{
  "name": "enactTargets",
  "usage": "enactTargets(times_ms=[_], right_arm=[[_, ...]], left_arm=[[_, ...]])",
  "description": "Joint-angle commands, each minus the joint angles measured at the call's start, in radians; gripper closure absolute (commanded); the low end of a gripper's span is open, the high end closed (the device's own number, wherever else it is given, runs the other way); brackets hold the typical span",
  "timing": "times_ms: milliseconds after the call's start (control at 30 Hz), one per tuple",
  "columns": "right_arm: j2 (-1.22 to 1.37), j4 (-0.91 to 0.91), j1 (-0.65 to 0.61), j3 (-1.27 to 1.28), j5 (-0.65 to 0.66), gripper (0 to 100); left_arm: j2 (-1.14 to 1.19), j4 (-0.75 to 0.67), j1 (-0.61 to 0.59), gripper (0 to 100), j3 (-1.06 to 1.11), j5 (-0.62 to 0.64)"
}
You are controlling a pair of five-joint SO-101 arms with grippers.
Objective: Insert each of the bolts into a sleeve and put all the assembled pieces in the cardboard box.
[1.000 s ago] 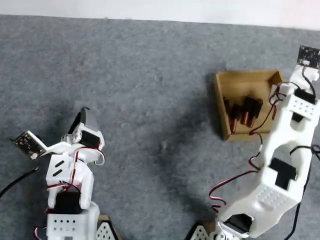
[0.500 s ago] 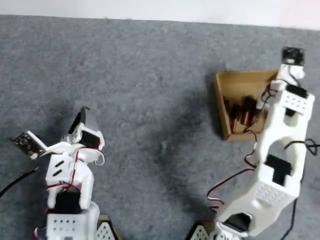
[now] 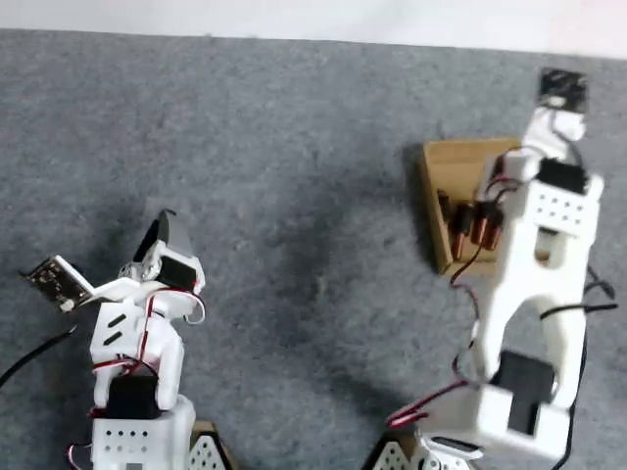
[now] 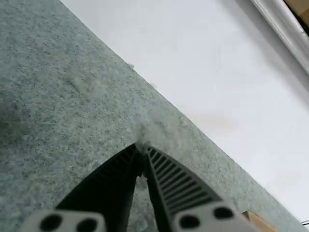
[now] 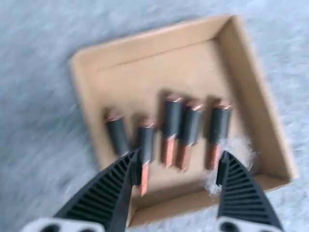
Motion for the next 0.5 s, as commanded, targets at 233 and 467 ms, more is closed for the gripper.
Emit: enactTargets(times_ms=[233, 467], right_arm=[[-0.593, -0.444, -0.134, 0.792, -0.009, 77.5], [-0.901, -0.509, -0.171, 1.104, -0.015, 77.5]], left_arm=[[-0.007, 0.005, 0.116, 99, 0.019, -0.114], [-0.005, 0.02, 0.136, 99, 0.019, -0.114]])
